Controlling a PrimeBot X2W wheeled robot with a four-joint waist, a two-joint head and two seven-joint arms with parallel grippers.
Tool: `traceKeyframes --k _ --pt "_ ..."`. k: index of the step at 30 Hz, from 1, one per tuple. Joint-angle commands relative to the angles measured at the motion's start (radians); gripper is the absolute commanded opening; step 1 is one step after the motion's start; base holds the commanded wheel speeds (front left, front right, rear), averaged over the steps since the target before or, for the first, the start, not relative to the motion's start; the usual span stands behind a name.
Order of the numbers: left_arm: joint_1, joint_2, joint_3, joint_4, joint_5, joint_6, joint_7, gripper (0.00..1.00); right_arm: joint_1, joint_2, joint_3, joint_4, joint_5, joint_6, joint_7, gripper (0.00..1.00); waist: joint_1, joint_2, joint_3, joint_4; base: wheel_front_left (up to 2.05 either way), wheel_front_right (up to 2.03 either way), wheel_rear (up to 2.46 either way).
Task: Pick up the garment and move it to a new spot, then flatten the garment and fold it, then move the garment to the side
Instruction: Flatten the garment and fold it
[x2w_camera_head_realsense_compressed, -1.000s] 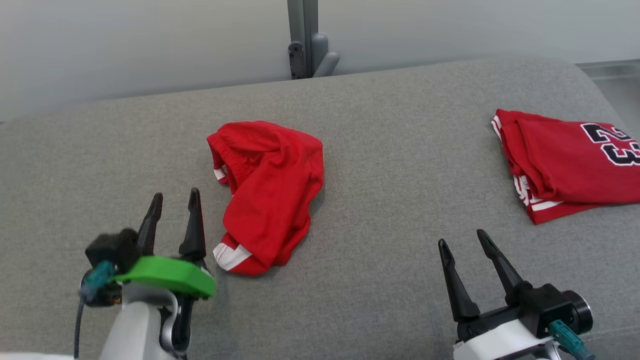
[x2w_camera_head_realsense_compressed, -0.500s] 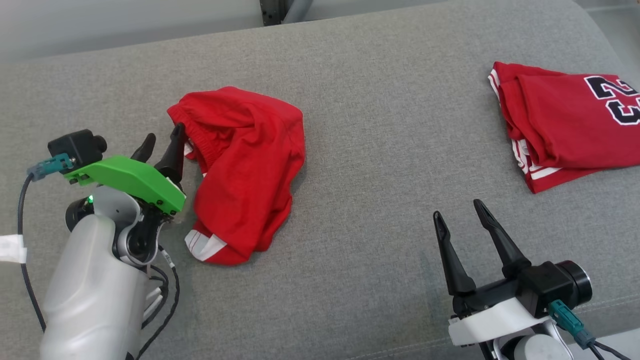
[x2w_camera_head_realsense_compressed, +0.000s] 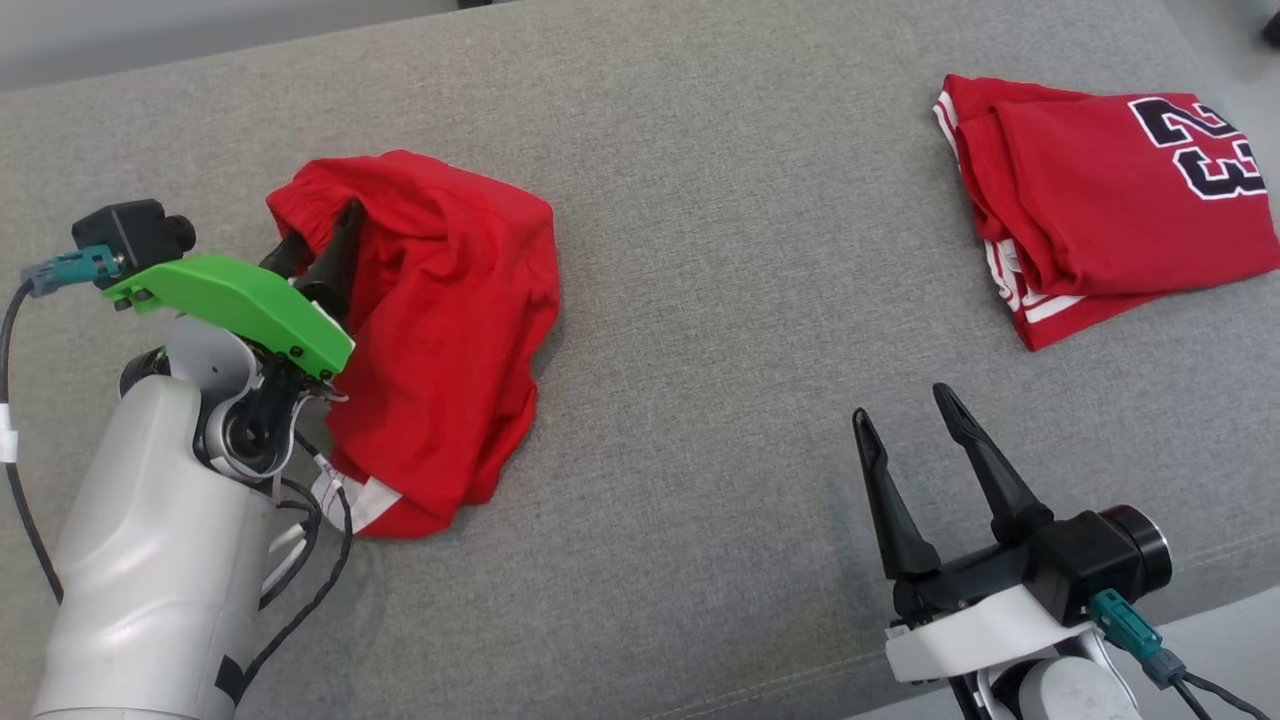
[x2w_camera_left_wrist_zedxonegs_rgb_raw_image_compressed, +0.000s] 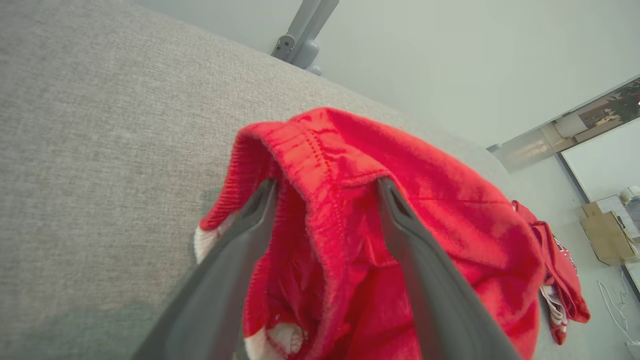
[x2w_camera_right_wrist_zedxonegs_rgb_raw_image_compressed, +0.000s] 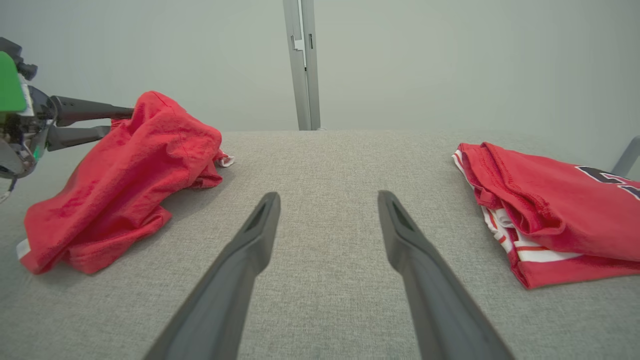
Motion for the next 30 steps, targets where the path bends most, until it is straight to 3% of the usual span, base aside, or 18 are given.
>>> traceKeyframes --k 1,3,10,18,25,30 --pt "-0.022 0.014 -0.01 -0.013 -0.006 -0.004 -0.017 0.71 -0.007 -0.002 -0.001 -0.004 0.011 -0.002 -0.001 1.0 -0.0001 0.0 0.002 -0.015 0.0 0.0 0.0" --pt "-0.026 0.023 -0.029 -0.032 -0.014 -0.004 -0.035 0.0 -0.003 -0.002 -0.003 -0.003 0.016 -0.002 -0.001 1.0 -0.0001 0.0 -0.004 -0.024 0.0 0.0 0.0" --pt "-0.056 0.071 -0.087 -0.074 -0.045 -0.004 -0.051 0.0 0.006 -0.001 0.006 0.008 0.033 -0.002 -0.001 1.0 -0.0001 0.0 -0.054 -0.06 0.0 0.0 0.0" --pt "-0.2 0.123 -0.182 -0.174 -0.068 -0.004 -0.038 0.0 0.028 -0.002 0.007 0.026 0.054 -0.002 -0.001 1.0 -0.0001 0.0 -0.139 -0.099 0.0 0.0 0.0" --pt "-0.218 0.136 -0.3 -0.43 -0.206 -0.004 -0.014 0.0 0.051 -0.002 -0.028 0.033 0.055 -0.002 -0.001 1.0 -0.0001 0.0 -0.199 -0.068 0.0 0.0 0.0" --pt "-0.052 0.251 -0.367 -0.623 -0.259 -0.003 -0.005 0.0 0.056 -0.002 -0.041 0.026 0.052 -0.002 -0.001 1.0 -0.0001 0.0 -0.213 -0.015 0.0 0.0 0.0"
